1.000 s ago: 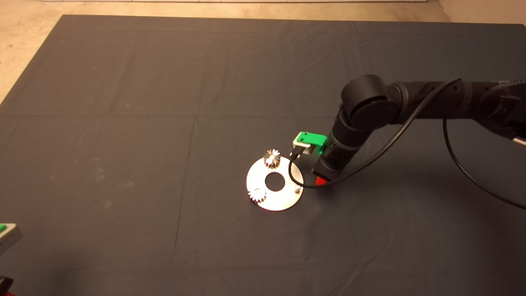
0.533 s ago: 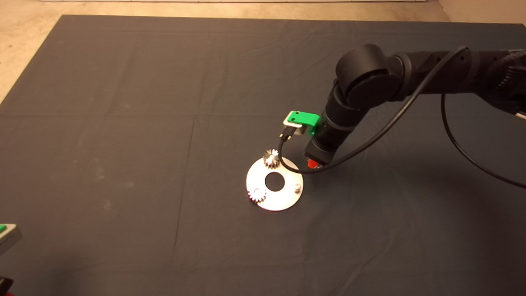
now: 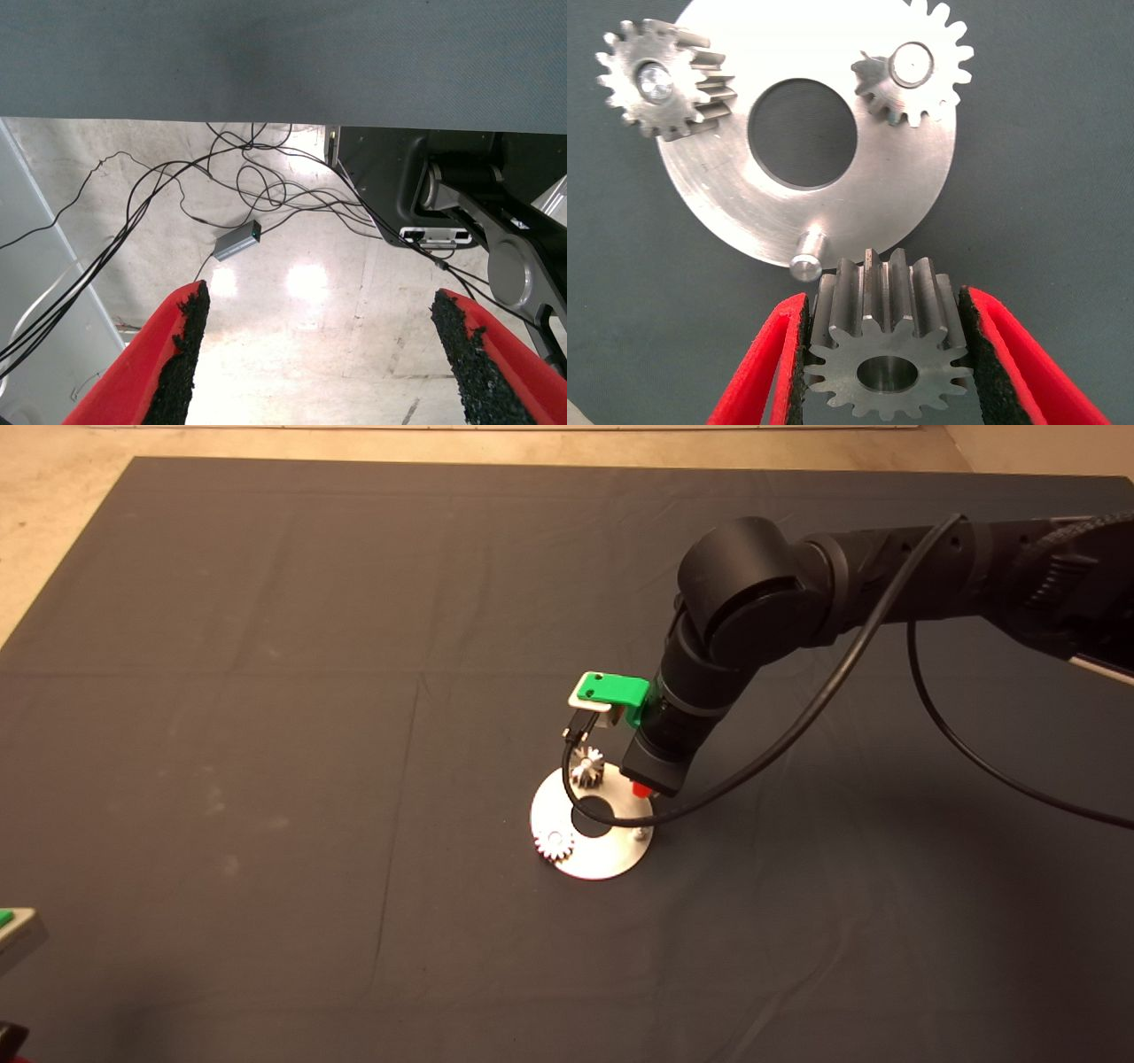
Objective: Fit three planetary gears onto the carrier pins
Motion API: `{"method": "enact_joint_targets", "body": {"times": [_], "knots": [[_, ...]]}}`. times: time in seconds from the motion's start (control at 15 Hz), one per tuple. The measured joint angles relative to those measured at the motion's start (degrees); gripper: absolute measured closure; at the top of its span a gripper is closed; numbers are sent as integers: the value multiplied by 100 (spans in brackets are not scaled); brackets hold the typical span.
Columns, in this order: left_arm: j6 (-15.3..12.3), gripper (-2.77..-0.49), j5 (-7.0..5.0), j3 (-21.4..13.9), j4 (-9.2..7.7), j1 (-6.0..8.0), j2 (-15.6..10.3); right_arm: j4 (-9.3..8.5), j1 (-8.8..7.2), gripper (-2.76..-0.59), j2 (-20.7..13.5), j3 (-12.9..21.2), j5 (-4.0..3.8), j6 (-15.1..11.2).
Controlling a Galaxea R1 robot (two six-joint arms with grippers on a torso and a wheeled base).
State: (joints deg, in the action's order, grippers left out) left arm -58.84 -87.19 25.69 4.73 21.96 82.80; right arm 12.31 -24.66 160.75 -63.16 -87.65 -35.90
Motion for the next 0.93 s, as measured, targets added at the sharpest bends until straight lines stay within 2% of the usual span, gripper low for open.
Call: {"method": "enact_joint_targets", "body": {"times": [0.4,0.93], "knots": [[0,-176,0,0,0,0,-13,-9,-11,-104,6,246,2,-9],[0,-176,0,0,-2,0,-16,-8,29,-104,-27,288,2,-12]]}}
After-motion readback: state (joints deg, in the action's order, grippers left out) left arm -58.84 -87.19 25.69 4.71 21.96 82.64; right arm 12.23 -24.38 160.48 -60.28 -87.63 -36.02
